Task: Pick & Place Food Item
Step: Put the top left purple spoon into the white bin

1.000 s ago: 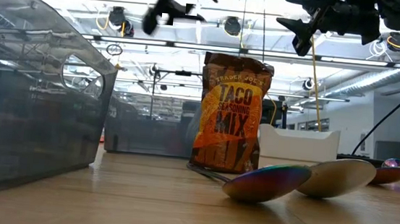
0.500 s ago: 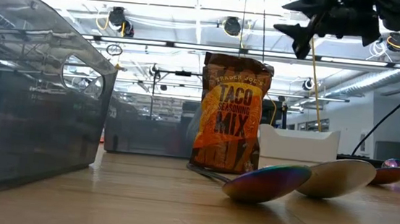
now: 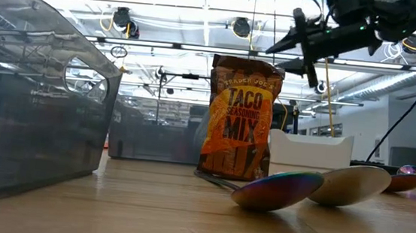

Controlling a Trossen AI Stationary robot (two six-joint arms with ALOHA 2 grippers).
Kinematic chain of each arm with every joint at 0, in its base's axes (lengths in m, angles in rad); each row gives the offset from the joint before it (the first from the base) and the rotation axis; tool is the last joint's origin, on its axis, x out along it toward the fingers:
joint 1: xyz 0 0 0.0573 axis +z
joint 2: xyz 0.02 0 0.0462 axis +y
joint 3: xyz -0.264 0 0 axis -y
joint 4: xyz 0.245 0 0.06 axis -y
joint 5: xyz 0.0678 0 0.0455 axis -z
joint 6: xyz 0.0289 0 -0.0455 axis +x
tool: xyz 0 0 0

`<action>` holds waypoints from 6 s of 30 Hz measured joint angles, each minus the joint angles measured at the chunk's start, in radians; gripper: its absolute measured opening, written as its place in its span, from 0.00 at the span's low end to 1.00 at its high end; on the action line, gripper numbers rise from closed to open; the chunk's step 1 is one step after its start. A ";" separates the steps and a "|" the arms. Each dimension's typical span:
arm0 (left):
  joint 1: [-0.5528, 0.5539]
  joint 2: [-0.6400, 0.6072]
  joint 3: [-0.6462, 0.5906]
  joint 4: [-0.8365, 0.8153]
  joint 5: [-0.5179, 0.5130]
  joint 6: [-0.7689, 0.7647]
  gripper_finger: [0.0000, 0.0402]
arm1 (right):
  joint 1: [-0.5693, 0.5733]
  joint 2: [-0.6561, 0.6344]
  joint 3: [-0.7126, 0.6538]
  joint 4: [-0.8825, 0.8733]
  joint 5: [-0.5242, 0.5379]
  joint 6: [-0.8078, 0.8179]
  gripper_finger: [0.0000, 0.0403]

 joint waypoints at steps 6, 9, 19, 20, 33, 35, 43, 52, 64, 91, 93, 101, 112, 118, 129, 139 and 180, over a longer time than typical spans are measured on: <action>0.000 0.002 0.000 -0.009 0.044 0.112 0.48 | 0.112 0.134 0.000 0.242 0.001 0.080 0.49; 0.000 0.003 0.000 -0.029 0.117 0.172 0.48 | 0.182 0.208 0.000 0.383 0.003 0.128 0.49; 0.000 0.005 0.000 -0.100 0.236 0.138 0.48 | 0.351 0.403 0.000 0.706 0.076 0.213 0.49; 0.000 0.005 0.000 -0.100 0.248 0.137 0.48 | 0.355 0.405 0.000 0.737 0.069 0.211 0.49; 0.000 0.005 0.000 -0.116 0.292 0.125 0.48 | 0.387 0.022 0.170 -0.028 0.002 -0.069 0.45; 0.000 0.005 0.000 -0.127 0.296 0.135 0.48 | 0.402 -0.018 0.252 -0.249 0.002 -0.076 0.44; 0.000 0.009 0.000 -0.195 0.302 0.069 0.48 | 0.563 -0.067 0.359 -0.765 0.155 0.172 0.39; -0.003 0.071 0.000 -0.225 0.392 -0.079 0.48 | 0.821 -0.070 0.262 -1.015 0.251 0.556 0.39; -0.003 0.242 0.000 -0.174 0.606 -0.258 0.48 | 1.173 -0.072 0.101 -1.038 0.500 1.012 0.38; -0.027 0.136 0.000 -0.265 0.719 0.123 0.48 | 1.010 0.239 0.169 -0.488 0.285 0.502 0.31; -0.027 0.121 0.000 -0.274 0.685 0.136 0.48 | 1.010 0.222 0.199 -0.513 0.287 0.436 0.30; -0.016 0.105 -0.001 -0.279 0.526 0.141 0.48 | 0.985 0.210 0.486 -0.926 0.287 0.151 0.27; 0.086 0.111 -0.001 -0.190 0.437 0.032 0.48 | 1.093 0.351 0.831 -1.320 0.295 -0.234 0.24; 0.131 0.112 -0.001 -0.193 0.421 -0.017 0.48 | 1.174 0.446 0.830 -1.515 0.362 -0.355 0.23; 0.146 0.186 0.000 -0.200 0.440 -0.022 0.48 | 1.150 0.493 0.721 -1.371 0.335 -0.223 0.32; 0.146 0.215 0.000 -0.196 0.501 -0.002 0.48 | 1.160 0.494 0.602 -1.266 0.287 -0.122 0.52; 0.146 0.185 0.000 -0.201 0.529 0.008 0.48 | 1.161 0.626 0.381 -1.107 0.371 -0.004 0.42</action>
